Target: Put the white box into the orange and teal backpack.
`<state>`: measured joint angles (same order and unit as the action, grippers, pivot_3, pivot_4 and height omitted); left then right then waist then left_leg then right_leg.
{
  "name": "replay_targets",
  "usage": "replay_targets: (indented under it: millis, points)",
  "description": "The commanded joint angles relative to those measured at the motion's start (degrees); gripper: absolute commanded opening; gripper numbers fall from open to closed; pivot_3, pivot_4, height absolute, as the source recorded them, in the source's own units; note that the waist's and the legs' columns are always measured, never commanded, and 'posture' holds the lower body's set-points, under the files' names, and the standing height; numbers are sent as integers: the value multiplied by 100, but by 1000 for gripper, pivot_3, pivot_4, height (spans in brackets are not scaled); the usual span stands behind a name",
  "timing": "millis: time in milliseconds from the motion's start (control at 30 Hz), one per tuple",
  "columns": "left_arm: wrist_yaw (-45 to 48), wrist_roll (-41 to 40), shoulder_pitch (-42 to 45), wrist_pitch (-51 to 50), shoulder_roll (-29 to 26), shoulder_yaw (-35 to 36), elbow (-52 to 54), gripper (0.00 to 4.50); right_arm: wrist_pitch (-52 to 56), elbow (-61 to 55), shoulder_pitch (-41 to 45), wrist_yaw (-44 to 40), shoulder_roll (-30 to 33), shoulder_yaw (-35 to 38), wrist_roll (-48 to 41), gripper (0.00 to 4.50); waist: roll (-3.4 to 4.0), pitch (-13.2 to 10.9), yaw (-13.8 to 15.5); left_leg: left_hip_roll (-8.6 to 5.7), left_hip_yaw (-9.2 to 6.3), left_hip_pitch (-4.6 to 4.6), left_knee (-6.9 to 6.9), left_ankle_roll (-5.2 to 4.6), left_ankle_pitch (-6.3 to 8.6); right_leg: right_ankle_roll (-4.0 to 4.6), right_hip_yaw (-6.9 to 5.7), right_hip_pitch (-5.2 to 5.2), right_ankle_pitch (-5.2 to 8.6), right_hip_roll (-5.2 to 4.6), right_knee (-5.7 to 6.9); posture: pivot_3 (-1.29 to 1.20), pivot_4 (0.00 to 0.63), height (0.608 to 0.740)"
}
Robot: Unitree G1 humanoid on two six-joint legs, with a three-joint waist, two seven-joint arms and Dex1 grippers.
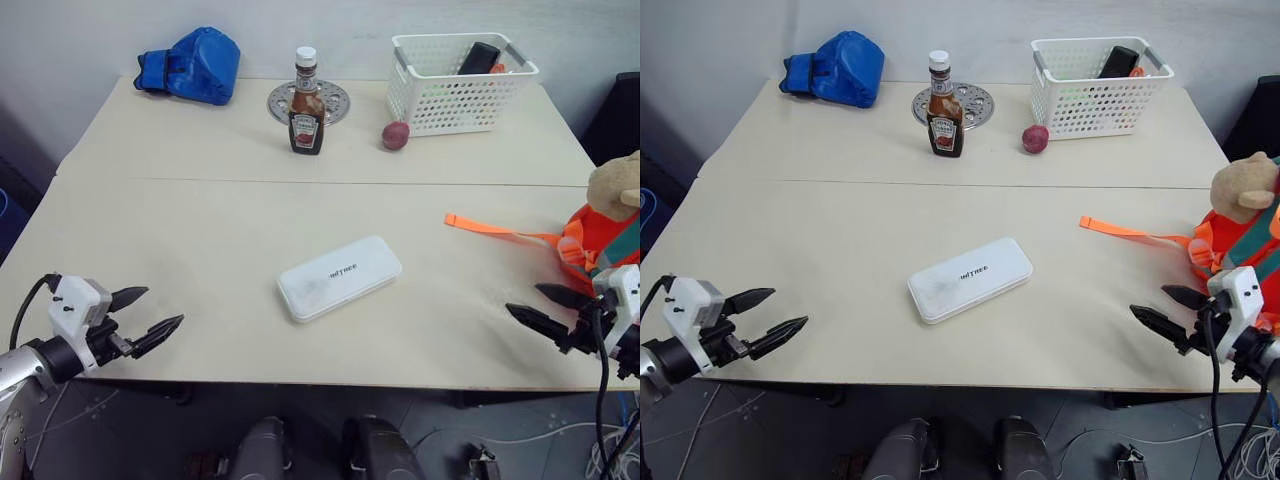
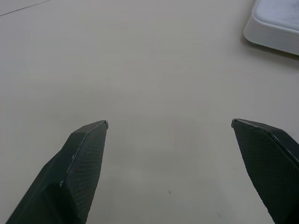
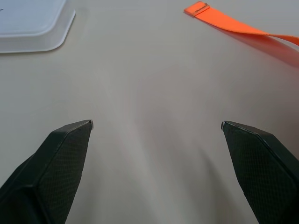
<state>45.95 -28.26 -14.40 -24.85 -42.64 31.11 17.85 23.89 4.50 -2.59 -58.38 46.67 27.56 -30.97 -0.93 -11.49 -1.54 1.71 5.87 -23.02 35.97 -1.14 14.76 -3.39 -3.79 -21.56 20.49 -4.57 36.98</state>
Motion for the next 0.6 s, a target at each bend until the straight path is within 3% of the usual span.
replay_targets:
  millis: [33, 467, 600]
  points:
    - [-23, 14, -46, 52, 19, -36, 164, 4465, -36, -179, 43, 56, -20, 55, -57, 4500, 1, 0, 0, 0, 0, 0, 0, 0, 0, 0, 0, 0, 0, 0, 0, 0, 150, 740]
    - [-302, -223, 189, -540, -1, -213, 731, 4465, 94, -584, 298, 81, -78, -395, -155, 4500, 1, 1, -5, 0, 1, 2, 3, -1, -2, -1, 0, 0, 0, 0, 9, 0, 150, 740]
    - [-90, -89, 258, -566, -134, -920, 1115, 3527, 140, -642, 924, -71, -157, -1094, -42, 3513, 2, 1, -18, -1, 2, 3, 5, 0, -3, -2, 0, 1, -1, 1, 11, 0, 150, 740]
